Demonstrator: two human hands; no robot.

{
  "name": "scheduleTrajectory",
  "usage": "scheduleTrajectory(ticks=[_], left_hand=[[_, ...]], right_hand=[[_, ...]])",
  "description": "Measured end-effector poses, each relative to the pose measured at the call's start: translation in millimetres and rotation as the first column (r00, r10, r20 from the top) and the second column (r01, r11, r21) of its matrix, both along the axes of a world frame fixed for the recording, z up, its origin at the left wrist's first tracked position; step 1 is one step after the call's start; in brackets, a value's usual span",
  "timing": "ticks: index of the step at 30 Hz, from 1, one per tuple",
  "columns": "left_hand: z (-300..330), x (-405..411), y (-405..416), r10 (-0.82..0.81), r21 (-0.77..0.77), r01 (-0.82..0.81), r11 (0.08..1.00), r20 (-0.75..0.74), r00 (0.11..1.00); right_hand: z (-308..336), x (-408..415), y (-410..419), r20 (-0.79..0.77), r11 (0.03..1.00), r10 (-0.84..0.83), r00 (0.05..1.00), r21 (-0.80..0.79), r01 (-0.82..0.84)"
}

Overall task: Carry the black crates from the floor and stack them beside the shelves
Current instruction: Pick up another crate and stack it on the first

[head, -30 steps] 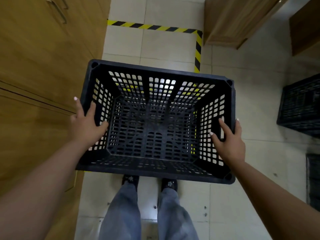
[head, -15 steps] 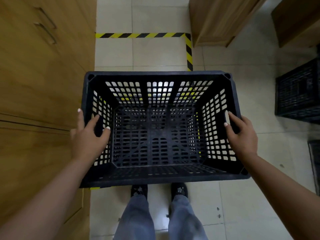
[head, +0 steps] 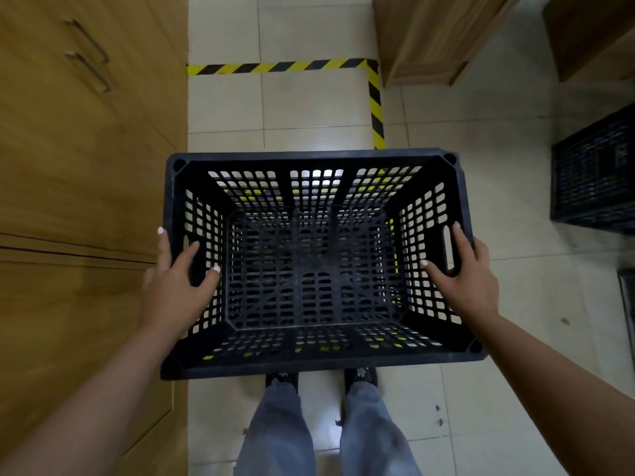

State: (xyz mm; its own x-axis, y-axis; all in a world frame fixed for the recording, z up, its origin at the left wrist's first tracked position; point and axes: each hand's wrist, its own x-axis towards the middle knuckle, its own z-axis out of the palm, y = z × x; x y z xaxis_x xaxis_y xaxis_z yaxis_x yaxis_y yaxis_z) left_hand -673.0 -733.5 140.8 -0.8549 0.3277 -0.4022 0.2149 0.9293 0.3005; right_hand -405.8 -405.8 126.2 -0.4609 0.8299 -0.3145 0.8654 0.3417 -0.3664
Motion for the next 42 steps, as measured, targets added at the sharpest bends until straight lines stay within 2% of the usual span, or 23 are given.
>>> scheduleTrajectory(ticks=[5,12,18,25,29,32,38,40,42], left_hand=[[-1,5,4,0.007,-0.065,-0.003,0.998,0.060,0.998],[-5,28,-12,-0.052,-0.097,0.056,0.994,0.040,0.998],[-9,59,-30,-0.044,-0.145,0.049,0.988,0.039,0.998],[-6,62,-27,-0.090,-0.237,0.106,0.966,0.078,0.993],[-1,62,-30,-0.112,-0.234,0.135,0.963,0.108,0.988],[0,61,-33,-0.136,-0.223,0.169,0.960,0.156,0.978],[-4,64,-34,-0.190,-0.313,0.246,0.917,0.201,0.961],[-4,68,-39,-0.205,-0.298,0.252,0.921,0.180,0.962],[-3,77,-41,-0.221,-0.287,0.257,0.923,0.153,0.963]], right_hand=[[-2,4,1,0.013,0.996,0.092,0.996,-0.012,-0.092],[1,36,-16,-0.029,0.982,0.189,0.982,-0.008,-0.189],[2,66,-34,-0.027,0.986,0.154,0.988,-0.059,-0.156],[6,64,-28,-0.173,0.995,0.071,0.982,-0.056,-0.081],[5,64,-31,-0.204,0.998,0.015,0.979,-0.052,-0.026],[6,61,-30,-0.178,0.999,0.030,0.984,-0.039,-0.038],[13,63,-34,-0.015,0.984,0.150,0.989,-0.091,-0.151],[14,70,-40,-0.007,0.975,0.215,0.977,-0.057,-0.215],[11,81,-48,0.066,0.947,0.320,0.945,0.005,-0.321]])
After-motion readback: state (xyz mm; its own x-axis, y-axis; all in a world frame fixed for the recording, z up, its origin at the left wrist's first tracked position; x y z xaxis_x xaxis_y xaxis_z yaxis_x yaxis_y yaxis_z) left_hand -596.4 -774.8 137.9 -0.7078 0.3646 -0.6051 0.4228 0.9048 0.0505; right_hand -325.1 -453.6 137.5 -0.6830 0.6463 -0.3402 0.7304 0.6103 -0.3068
